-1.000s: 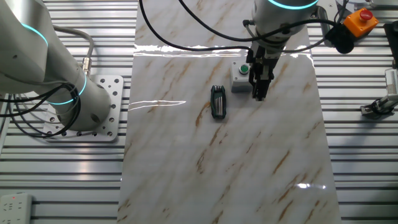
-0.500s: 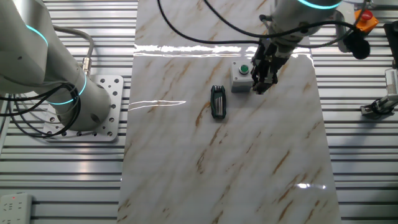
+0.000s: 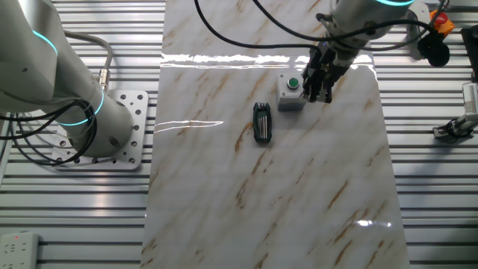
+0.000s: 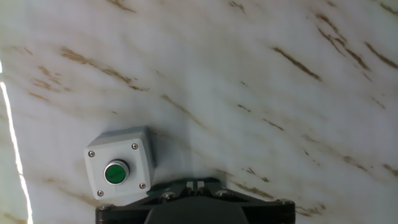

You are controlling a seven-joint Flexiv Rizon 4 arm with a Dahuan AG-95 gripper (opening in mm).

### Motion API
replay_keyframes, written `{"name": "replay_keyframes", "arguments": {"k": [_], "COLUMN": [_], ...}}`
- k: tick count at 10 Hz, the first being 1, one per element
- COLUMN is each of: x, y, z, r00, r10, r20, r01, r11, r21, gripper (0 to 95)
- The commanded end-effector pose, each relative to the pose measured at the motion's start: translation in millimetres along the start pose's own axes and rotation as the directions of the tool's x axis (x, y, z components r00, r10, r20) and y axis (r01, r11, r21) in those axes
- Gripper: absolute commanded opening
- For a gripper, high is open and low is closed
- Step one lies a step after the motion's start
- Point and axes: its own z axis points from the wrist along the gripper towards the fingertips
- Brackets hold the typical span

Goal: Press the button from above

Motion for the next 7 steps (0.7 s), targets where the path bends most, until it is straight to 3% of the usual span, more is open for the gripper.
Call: {"name": "replay_keyframes", "arguments": {"k": [1, 3, 7], "x": [-0.8, -2.8, -6.0], "y": [3.2, 16.2, 19.5], "z": [0.6, 4.9, 4.2], "r00": [1.0, 0.999, 0.999], "r10": [0.007, 0.038, 0.041], "r20": [-0.003, 0.008, 0.012], "r01": [-0.007, -0.038, -0.041], "r11": [1.0, 0.999, 0.999], "r21": [-0.005, -0.001, -0.004], "gripper": [0.0, 0.0, 0.0]}}
